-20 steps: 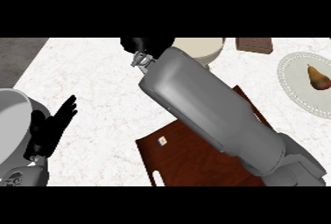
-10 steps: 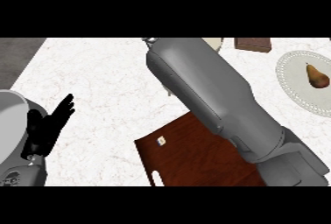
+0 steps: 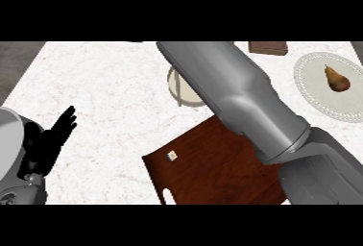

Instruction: Pick the croissant from the tray and place it in the tiered basket

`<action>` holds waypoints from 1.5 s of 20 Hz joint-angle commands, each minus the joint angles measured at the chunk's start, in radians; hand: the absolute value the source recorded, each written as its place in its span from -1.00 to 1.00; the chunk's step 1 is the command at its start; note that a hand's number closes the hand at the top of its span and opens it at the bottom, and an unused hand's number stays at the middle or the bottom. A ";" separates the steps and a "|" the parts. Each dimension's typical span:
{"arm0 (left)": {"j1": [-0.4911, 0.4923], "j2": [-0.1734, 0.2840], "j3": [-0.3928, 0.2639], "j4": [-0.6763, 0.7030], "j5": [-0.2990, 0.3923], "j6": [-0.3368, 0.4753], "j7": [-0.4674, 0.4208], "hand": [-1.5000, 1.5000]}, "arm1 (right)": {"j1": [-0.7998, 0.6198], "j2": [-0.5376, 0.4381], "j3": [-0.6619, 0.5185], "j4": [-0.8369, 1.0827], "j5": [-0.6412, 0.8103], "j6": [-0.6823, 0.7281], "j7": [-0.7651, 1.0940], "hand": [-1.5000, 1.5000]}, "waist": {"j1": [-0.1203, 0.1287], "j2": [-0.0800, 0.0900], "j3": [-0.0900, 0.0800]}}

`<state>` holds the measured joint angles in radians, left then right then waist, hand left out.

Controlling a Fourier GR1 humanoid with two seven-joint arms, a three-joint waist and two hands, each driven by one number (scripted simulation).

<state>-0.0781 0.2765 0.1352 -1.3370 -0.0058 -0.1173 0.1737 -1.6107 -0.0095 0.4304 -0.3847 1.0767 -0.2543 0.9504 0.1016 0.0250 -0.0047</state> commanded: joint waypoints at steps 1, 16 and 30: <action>-0.025 0.002 0.010 0.022 -0.001 0.008 0.004 0.00 | -0.099 0.009 -0.001 0.104 0.003 0.105 -0.061 1.00 | -0.017 0.002 0.000; 0.042 0.009 0.022 -0.011 0.018 -0.024 -0.021 0.00 | -0.124 0.009 -0.140 0.301 -0.100 0.255 -0.121 1.00 | -0.013 0.005 0.001; 0.089 0.001 0.024 -0.069 0.017 -0.016 -0.010 0.00 | -0.091 -0.011 -0.220 0.254 -0.153 0.075 0.024 -1.00 | -0.028 -0.004 0.003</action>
<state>-0.0160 0.2788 0.1638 -1.3691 0.0040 -0.1226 0.1581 -1.7071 -0.0175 0.2115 -0.1026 0.9153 -0.0762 0.9463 0.0692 0.0231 -0.0018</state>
